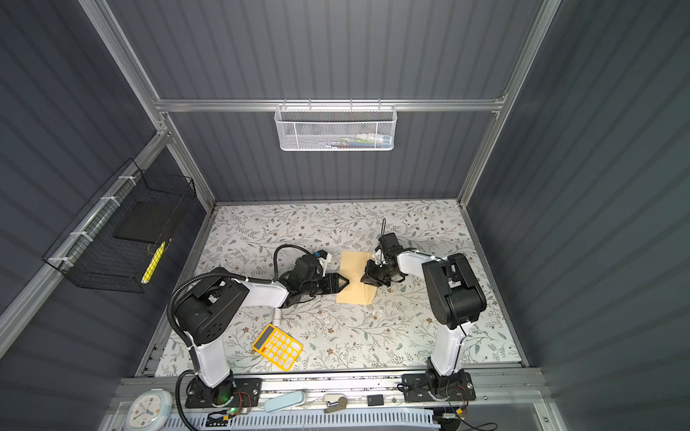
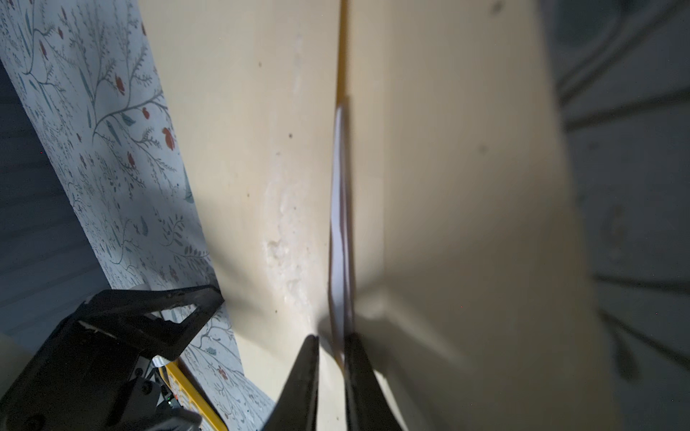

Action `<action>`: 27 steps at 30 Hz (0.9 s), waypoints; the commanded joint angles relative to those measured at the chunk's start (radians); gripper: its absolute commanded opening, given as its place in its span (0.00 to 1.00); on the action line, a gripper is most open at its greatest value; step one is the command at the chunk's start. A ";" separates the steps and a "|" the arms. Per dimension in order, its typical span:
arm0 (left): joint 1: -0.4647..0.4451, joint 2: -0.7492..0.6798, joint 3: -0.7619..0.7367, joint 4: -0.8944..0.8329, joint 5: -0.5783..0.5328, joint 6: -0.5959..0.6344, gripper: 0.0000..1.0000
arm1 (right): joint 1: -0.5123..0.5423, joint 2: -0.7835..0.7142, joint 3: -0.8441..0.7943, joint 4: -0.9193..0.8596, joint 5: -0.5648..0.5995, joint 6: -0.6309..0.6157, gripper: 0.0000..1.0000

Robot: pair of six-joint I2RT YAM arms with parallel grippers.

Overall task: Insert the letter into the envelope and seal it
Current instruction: 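Open both grippers and pull them back from the envelope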

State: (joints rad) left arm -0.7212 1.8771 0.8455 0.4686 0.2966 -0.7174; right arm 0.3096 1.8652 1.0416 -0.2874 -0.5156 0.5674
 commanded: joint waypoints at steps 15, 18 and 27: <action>-0.005 -0.036 -0.034 -0.027 0.015 0.021 0.68 | -0.062 -0.142 -0.042 -0.062 0.022 -0.055 0.35; -0.006 -0.059 -0.030 -0.035 0.006 0.033 0.72 | -0.066 -0.179 -0.050 -0.067 0.032 -0.069 0.39; -0.006 -0.187 0.015 -0.182 -0.069 0.102 0.82 | -0.080 -0.341 -0.107 -0.065 0.046 -0.125 0.56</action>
State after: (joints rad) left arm -0.7212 1.7584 0.8246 0.3798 0.2726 -0.6727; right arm 0.2344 1.5753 0.9615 -0.3401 -0.4812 0.4808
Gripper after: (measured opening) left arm 0.819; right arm 0.541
